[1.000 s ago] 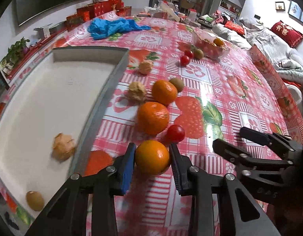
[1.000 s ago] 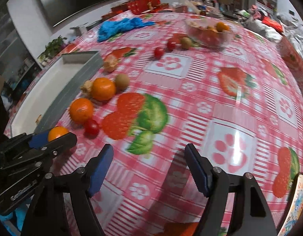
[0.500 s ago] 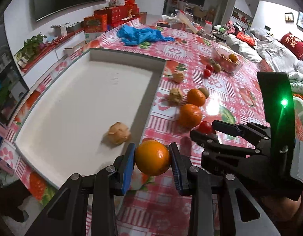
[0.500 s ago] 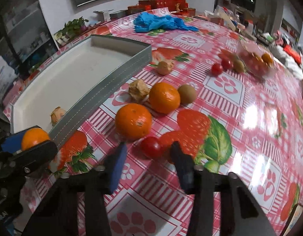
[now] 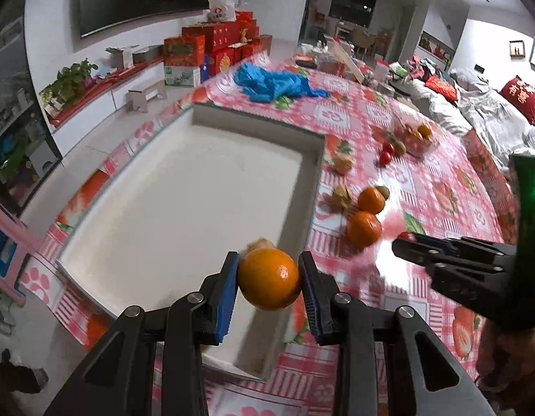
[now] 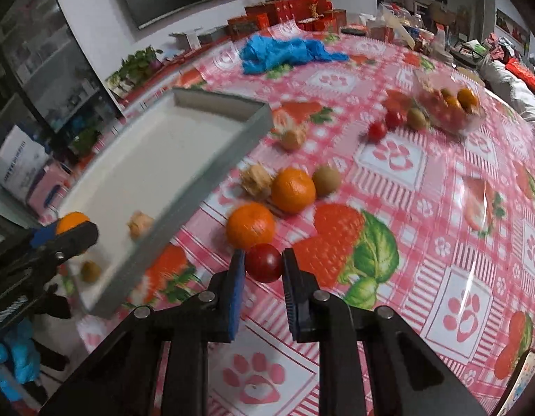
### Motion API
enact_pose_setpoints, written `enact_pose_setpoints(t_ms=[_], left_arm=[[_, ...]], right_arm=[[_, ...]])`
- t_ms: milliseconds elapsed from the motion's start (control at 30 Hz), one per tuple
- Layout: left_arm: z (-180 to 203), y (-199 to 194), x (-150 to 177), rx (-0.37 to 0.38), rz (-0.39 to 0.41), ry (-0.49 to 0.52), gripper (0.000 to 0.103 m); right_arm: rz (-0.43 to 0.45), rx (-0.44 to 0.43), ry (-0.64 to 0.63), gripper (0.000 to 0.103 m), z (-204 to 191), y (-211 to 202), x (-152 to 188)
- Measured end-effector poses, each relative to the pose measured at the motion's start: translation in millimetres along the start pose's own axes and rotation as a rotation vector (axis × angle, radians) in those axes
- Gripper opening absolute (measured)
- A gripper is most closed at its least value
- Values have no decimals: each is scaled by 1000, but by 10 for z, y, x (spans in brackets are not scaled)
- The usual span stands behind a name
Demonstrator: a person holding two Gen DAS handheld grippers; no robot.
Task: Organize fruits
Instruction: 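Lift the mandarin over the tray with the left tool while the right tool grasps a cherry tomato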
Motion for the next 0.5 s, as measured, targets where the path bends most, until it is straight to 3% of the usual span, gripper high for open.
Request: enact_pose_setpoints(t_ms=[500], left_arm=[[-735, -235, -469, -109, 70, -53, 36]], right_arm=[[41, -115, -145, 23, -1025, -130, -805]])
Point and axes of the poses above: each gripper's, at about its wrist camera, not at the fingertips, and y roughly the way its jaws point, z to its right, x to its underside, the point moved 9 cm from there along y, roughly the way its jaws point, and after that the axes turned 5 degrees about -z, right-handed, at the moved point
